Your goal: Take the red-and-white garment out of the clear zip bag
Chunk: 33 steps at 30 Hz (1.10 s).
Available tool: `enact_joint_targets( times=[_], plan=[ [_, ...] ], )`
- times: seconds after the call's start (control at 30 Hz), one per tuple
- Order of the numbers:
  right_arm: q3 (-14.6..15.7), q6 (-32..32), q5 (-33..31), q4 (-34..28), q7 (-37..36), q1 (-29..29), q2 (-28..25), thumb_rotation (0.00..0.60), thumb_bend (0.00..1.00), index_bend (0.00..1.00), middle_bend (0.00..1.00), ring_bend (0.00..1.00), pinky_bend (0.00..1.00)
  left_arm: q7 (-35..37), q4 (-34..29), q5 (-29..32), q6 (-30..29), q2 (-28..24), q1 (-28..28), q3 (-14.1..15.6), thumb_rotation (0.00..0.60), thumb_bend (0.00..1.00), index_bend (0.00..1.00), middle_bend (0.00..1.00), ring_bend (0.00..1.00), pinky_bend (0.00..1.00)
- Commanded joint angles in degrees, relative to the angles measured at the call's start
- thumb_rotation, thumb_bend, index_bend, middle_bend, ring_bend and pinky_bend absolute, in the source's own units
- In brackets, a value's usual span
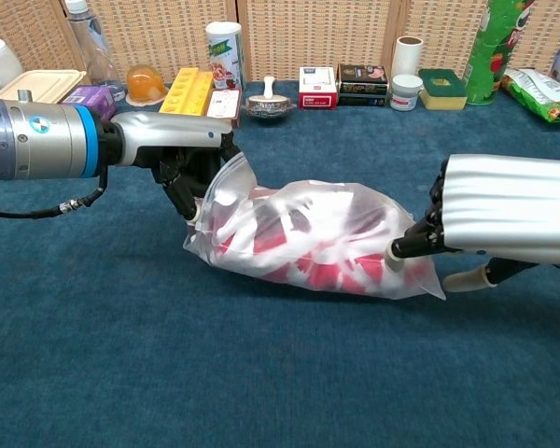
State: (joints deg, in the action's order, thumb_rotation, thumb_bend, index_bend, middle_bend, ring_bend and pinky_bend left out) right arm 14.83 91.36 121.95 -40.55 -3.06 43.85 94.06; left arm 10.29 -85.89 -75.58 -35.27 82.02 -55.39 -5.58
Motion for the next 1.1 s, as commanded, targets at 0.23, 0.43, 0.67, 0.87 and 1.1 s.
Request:
enact_joint_targets(
  times=[0.23,0.43,0.67,0.87,1.1],
  plan=[
    [-0.1,0.2,-0.1,-0.3,-0.1,0.4,0.1,0.598,0.32,0.44,0.74,0.97,0.96,-0.1,0.0,0.2,0.1,0.1,0.0,0.0,0.6,0.45,0.86,1.0,1.0,1.0],
    [0.0,0.7,0.0,-0.5,-0.2,0.4,0.3,0.6,0.38,0.46,0.75,0.99,0.98,0.2,0.3,0.4,0.3,0.5,0.0,-0.1,0.6,0.45,0.86,1.0,1.0,1.0],
    [0.1,0.4,0.1,-0.6,-0.4,0.8,1.1,0.6,0.48,0.49,0.76,1.0,1.0,0.1,0.2,0.6,0.3,0.7,-0.1,-0.2,0.6,0.45,0.86,1.0,1.0,1.0],
    [0.0,-0.2,0.2,-0.7,-0.4,1.4,1.9,0.6,0.55,0.53,0.77,1.0,1.0,0.1,-0.1,0.9,0.2,0.6,0.0,-0.4,0.6,0.45,0.86,1.0,1.0,1.0],
    [0.5,0.0,0.6,-0.7,-0.8,1.6,2.3,0.6,0.61,0.65,0.81,1.0,1.0,-0.5,0.1,1.1,0.0,0.6,0.1,-0.3,0.6,0.45,0.86,1.0,1.0,1.0]
  ],
)
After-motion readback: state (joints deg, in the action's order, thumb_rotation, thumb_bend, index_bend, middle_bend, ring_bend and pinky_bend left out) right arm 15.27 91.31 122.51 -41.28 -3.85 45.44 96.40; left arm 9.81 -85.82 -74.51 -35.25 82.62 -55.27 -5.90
